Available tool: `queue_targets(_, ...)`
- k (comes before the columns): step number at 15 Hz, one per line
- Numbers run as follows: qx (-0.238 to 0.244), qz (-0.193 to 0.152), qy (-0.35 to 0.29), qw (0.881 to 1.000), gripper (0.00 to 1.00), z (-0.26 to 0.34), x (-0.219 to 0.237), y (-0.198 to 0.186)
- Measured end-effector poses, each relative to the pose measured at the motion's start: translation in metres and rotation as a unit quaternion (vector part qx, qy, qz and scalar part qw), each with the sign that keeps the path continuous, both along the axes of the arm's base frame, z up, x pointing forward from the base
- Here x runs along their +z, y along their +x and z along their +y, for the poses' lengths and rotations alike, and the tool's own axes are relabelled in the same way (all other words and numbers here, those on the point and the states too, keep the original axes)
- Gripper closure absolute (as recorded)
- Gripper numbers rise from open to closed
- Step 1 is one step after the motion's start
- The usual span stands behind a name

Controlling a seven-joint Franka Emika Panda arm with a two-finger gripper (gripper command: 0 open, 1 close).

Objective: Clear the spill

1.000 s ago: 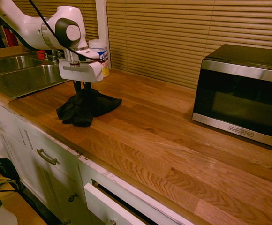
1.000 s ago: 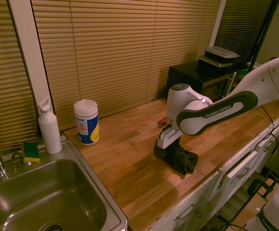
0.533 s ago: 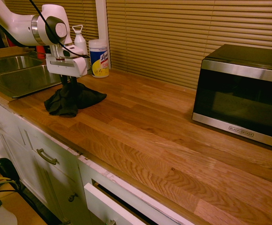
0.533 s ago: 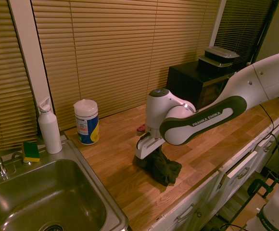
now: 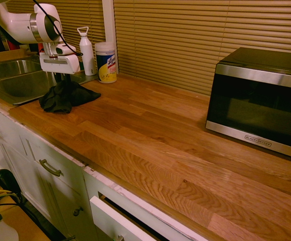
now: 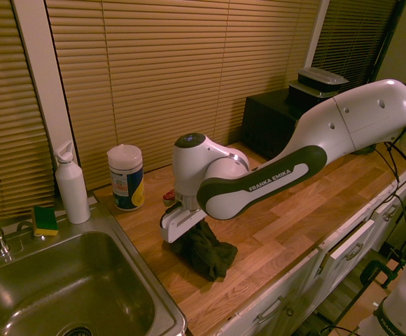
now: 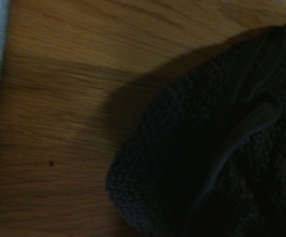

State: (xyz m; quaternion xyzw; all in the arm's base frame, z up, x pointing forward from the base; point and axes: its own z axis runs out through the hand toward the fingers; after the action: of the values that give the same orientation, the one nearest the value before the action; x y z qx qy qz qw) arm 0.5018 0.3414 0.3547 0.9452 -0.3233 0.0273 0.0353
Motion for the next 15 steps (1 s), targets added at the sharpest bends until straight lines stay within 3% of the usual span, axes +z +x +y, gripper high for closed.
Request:
queue_targets(11, 0.0, -0.003, 0.003, 1.0, 0.0, 0.016, 0.013, 0.017)
queue_targets(15, 0.001, -0.025, -0.005, 1.0, 0.0, 0.024, 0.058, 0.01)
